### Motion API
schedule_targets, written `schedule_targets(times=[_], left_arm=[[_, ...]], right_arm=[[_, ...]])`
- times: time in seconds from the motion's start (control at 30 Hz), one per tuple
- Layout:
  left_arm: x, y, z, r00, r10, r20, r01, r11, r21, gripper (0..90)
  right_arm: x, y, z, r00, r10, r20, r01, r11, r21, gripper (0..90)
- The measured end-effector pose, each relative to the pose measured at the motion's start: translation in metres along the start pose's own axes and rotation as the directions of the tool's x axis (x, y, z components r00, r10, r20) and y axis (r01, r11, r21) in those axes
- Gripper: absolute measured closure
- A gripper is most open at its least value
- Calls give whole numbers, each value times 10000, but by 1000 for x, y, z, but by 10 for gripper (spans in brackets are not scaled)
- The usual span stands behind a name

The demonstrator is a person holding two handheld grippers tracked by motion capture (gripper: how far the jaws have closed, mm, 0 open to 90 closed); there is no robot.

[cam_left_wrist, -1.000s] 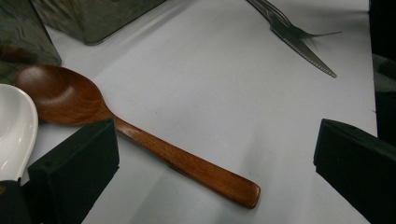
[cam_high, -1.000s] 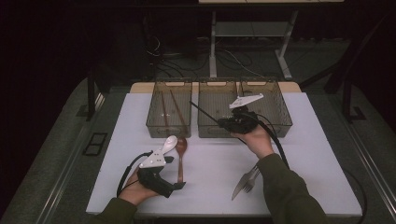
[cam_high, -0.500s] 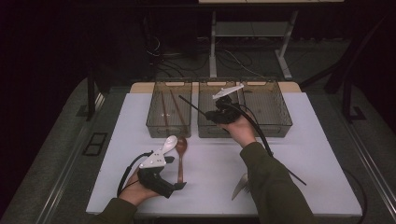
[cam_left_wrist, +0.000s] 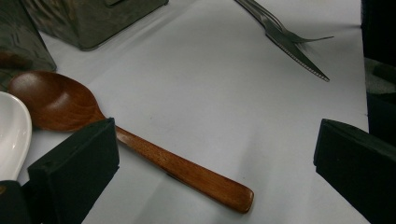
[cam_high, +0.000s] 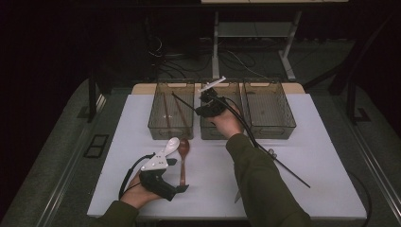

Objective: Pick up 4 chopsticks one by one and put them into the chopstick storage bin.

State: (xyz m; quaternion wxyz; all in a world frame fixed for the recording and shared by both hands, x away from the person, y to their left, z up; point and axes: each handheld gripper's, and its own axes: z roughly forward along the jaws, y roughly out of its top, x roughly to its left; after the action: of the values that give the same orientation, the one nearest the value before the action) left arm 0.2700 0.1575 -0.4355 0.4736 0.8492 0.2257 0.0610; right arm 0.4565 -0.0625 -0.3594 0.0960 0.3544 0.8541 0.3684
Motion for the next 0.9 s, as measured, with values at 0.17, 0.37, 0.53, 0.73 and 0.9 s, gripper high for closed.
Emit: schedule_targets(times=[0.17, 0.37, 0.53, 0.73, 0.9], left_arm=[[0, 0, 0, 10000, -19, 32, 19, 10000, -14, 0], [-1, 0, 0, 10000, -48, 61, 48, 10000, -59, 0], [0, 1, 0, 10000, 6, 69, -5, 10000, -89, 0], [0, 1, 0, 9999, -95, 97, 96, 9998, -167, 0], [0, 1, 0, 9997, -209, 102, 212, 9993, -300, 0]], right_arm=[[4, 14, 13, 9999, 17, 134, -20, 9999, 172, 859], [12, 30, 29, 9993, 159, 325, -171, 9991, 383, 859], [16, 38, 40, 9986, 203, 489, -228, 9984, 519, 859], [18, 45, 52, 9975, 352, 606, -396, 9964, 743, 859], [21, 53, 61, 9970, 453, 631, -505, 9953, 829, 859]])
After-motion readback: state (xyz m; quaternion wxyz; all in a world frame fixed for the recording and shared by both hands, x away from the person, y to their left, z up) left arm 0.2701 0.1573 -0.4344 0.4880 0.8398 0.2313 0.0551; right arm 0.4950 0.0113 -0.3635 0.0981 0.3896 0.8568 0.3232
